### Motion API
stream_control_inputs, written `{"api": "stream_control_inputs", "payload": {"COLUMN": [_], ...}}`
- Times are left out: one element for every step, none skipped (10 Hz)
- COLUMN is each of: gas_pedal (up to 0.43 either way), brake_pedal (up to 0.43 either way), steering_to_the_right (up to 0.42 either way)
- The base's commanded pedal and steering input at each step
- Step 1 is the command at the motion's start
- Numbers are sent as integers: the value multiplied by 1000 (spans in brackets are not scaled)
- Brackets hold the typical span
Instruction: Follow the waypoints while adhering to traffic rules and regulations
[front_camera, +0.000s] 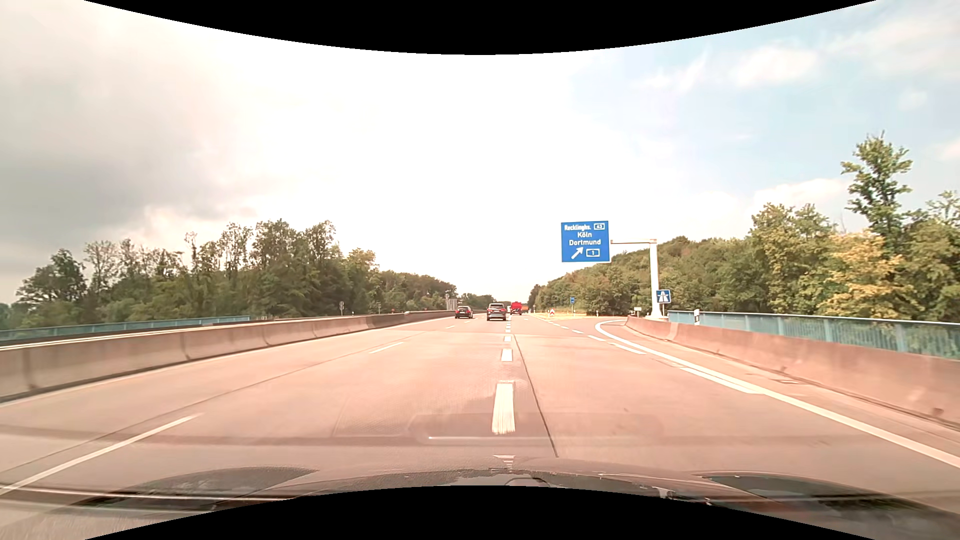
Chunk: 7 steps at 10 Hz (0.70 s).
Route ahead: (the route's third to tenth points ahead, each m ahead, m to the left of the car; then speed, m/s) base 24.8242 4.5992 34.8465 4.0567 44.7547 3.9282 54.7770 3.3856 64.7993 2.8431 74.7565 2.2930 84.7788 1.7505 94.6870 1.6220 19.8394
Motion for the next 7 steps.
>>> {"api": "stream_control_inputs", "payload": {"gas_pedal": [209, 209, 209, 209, 209, 209, 209], "brake_pedal": [0, 0, 0, 0, 0, 0, 0], "steering_to_the_right": [-1, 0, 0, 1, 2, 3, 3]}}
